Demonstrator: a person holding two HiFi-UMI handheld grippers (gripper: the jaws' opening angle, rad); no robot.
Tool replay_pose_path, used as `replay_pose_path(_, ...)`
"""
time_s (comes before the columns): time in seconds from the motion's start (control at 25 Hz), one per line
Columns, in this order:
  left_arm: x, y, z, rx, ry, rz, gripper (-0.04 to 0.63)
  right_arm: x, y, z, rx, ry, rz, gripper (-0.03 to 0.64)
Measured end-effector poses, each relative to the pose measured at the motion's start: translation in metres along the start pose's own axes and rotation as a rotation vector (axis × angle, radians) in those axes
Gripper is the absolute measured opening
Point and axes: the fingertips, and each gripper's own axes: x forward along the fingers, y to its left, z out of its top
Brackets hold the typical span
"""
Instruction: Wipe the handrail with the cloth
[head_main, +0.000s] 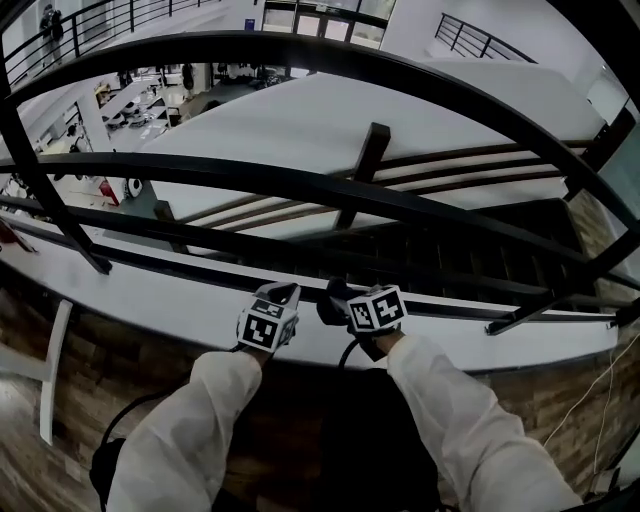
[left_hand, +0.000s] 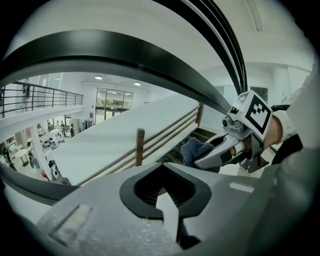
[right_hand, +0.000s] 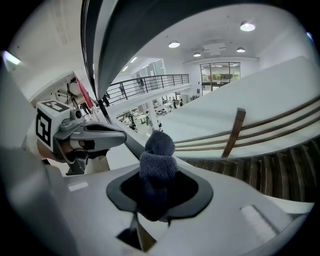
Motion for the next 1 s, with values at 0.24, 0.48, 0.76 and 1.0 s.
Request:
replay_pose_path(0.24, 0.022, -0.044, 0.002, -0.017, 0.003, -0.064, -0.002, -0.032, -0.041, -0.026, 0.096, -0.068, -0.042, 0.11)
replay_pose_path(0.48, 0.042, -0.077, 0.001, 0.001, 0.006, -0.123, -0.002, -0.061, -0.079, -0.047, 0.113, -0.087, -0.09, 0.11)
replay_pose_path(0.76, 0.046, -0.117, -0.003, -0.015, 0.008, -0.197, -0.002, -0.09, -0.116, -0.069, 0.144, -0.103, -0.108, 0.11)
replay_pose_path(1.0, 0.053, -0.128, -0.004, -0.033, 0.016, -0.199, -0.002, -0.11, -0.141, -0.086, 0.186, -0.132, -0.132, 0.11)
